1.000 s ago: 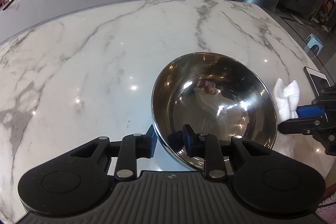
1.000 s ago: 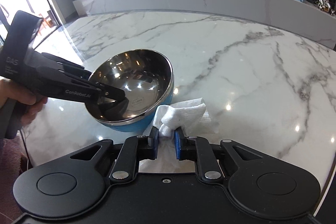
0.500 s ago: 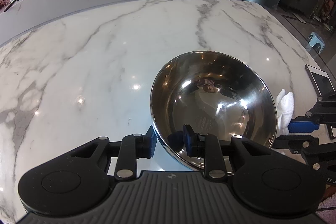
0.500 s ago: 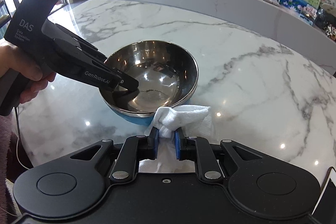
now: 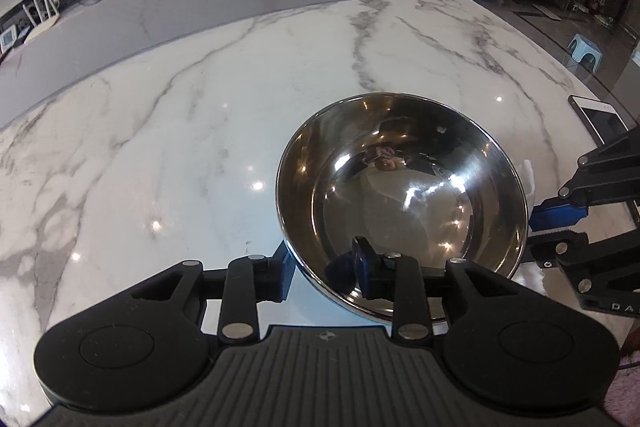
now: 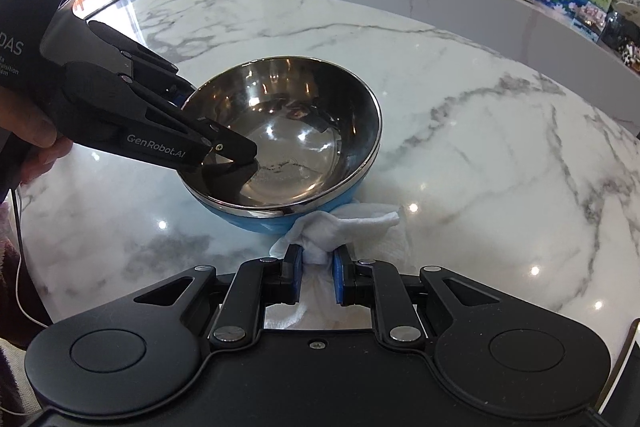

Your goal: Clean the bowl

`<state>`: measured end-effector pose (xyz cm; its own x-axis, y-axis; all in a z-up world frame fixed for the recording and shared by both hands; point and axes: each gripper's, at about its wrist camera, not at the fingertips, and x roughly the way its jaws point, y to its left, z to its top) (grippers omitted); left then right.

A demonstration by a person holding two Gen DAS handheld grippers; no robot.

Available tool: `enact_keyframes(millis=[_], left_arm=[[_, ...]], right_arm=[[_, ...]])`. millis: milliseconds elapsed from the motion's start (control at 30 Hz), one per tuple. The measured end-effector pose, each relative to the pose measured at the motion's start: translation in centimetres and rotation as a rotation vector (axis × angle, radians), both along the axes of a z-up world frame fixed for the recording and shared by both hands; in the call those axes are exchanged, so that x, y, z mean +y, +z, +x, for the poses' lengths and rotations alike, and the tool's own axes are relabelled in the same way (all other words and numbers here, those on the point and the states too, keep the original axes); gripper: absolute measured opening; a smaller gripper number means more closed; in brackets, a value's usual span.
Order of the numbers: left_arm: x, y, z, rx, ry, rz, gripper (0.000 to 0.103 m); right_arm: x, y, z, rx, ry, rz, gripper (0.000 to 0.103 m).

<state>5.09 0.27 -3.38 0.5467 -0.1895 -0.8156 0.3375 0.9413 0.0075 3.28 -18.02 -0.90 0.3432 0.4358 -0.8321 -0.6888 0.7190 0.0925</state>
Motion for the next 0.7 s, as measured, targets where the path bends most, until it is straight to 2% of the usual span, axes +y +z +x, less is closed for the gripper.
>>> enact_keyframes(millis=[133,300,700], left_arm=[[-0.1,0.0,-0.4,-0.048,-0.044,0.029,0.031],[0.5,-0.1,0.1,-0.026,-0.052,-0.013,0.029],[0.4,0.2,-0.4,-0.027,-0.141,0.008,0.025]], right_arm=[[-0.3,0.0,0.3,0.013,-0.002,0.017,0.014],[-0.8,0.1,0.5,0.019,0.006,0.041,0.014],[-4.9,2.4,4.0,0.000,-0.090,0.194,0.014]])
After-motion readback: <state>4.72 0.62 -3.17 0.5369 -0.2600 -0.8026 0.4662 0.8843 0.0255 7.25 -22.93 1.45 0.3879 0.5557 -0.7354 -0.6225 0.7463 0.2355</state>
